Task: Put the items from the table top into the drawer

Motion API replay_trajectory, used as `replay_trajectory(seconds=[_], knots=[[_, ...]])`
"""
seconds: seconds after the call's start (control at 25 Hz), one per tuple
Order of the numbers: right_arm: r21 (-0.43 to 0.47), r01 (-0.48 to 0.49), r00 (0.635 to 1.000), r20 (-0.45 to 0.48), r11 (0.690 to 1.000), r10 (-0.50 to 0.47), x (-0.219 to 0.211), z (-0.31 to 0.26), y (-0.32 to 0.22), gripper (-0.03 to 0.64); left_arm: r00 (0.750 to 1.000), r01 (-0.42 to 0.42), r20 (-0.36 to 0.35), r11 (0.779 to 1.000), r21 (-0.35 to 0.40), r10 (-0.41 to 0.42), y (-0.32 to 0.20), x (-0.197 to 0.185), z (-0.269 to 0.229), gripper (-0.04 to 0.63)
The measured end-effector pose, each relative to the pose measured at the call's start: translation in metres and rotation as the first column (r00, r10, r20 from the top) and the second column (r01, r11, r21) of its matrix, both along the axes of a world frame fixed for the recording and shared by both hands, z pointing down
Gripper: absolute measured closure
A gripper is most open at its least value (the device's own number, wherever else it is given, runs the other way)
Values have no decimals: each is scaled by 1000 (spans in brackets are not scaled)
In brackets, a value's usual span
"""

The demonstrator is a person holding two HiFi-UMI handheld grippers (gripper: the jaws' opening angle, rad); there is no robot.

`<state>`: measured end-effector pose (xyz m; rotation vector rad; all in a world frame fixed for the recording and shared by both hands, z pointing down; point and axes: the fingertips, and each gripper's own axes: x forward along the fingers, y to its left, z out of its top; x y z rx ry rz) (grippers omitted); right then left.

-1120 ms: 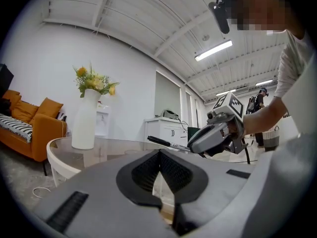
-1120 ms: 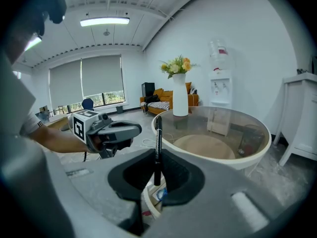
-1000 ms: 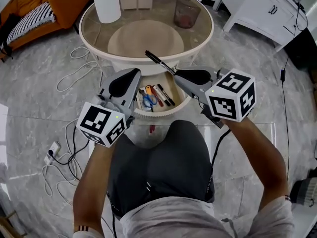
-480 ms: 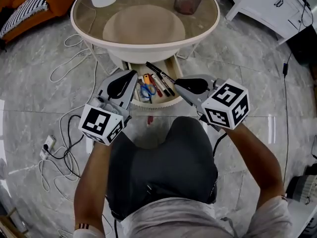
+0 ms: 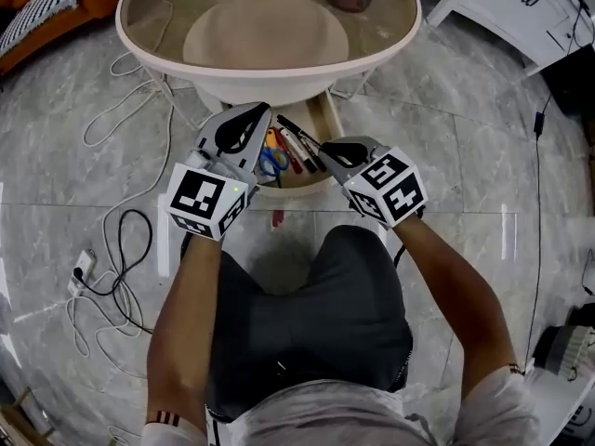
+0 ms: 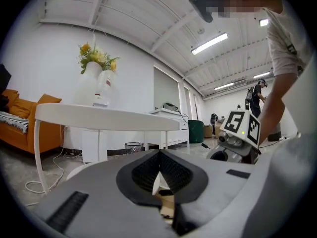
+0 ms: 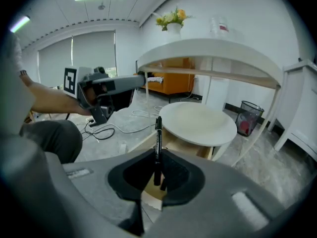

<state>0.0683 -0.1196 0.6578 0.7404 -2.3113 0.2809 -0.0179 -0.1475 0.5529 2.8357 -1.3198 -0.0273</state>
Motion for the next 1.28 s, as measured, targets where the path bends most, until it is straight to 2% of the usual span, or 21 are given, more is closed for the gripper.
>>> replay_trajectory(seconds=[0.28, 0.52, 0.6, 0.88, 1.28], knots=[[4, -42, 987, -153, 999, 42, -4, 47, -21, 578, 997, 48, -62, 999, -8, -48, -11, 4, 20, 597], [-13, -30, 967, -255, 999, 26, -19, 80, -26, 578, 998, 48, -40, 999, -6, -48, -11, 4, 40, 597], [-31, -50, 962, -269, 998, 40, -21, 92, -29, 578, 998, 47, -35, 999, -21, -48, -12, 3, 48, 597], [-56, -79, 953, -297, 995, 59, -20, 111, -37, 577, 991, 85, -96, 994, -71, -91, -17, -13, 57, 597], [-115, -128, 949, -303, 985, 88, -17, 130, -42, 575, 998, 45, -38, 997, -68, -47, -13, -6, 67, 597]])
